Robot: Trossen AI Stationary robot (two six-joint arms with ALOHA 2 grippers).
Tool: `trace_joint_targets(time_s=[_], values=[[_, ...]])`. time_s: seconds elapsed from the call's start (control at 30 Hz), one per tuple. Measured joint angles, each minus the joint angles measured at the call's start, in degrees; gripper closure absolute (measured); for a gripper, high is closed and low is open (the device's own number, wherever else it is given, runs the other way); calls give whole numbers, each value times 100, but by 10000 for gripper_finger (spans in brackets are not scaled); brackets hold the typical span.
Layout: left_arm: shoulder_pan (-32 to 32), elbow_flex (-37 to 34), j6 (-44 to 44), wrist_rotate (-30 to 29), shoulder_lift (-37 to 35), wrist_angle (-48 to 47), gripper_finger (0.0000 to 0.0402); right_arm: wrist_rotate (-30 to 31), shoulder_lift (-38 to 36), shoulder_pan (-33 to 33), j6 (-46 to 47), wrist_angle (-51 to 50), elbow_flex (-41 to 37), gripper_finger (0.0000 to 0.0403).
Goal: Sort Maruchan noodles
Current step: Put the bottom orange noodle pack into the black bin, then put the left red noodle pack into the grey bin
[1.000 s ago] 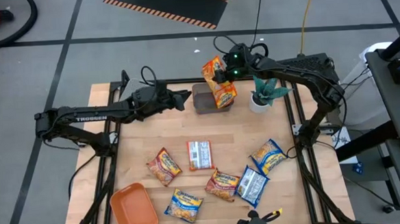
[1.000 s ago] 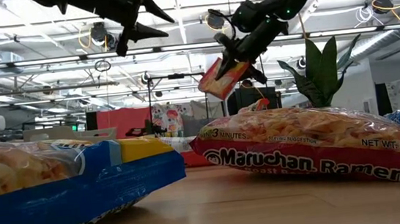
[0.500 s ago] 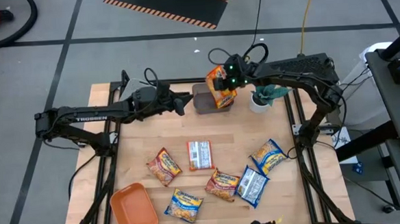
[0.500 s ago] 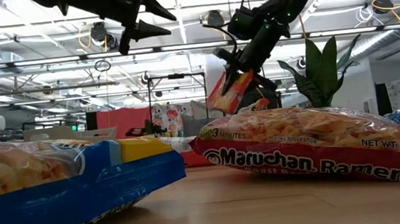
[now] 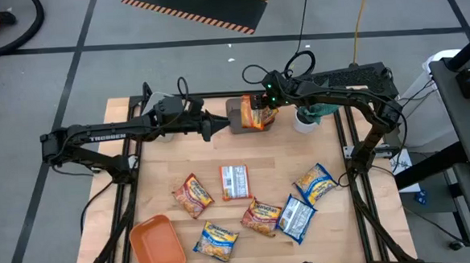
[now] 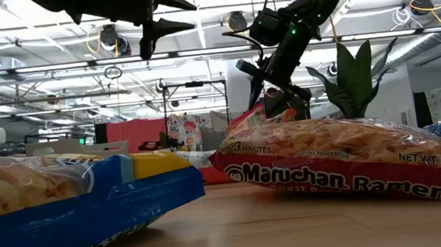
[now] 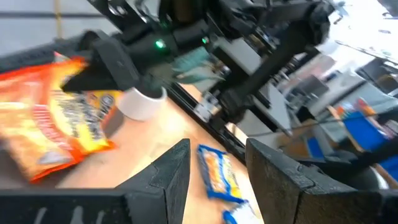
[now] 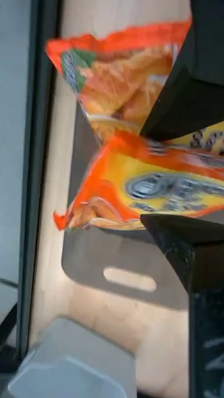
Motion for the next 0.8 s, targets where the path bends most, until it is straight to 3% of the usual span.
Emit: trace_joint_targets(time_s=[0.17, 0.4, 0.57, 0.8], values=[[36, -5, -130, 450, -314, -31, 243, -164, -247, 13, 284, 165, -2, 205], [157, -5, 743, 567, -780, -771, 243, 270, -1168, 269, -42, 549, -2, 209], [333, -6, 1034, 553, -922, -1529, 243, 123, -1891, 757, -374, 773, -2, 209], [431, -5, 1023, 571, -980, -1968, 243, 171, -2677, 1588, 85, 539, -2, 209]])
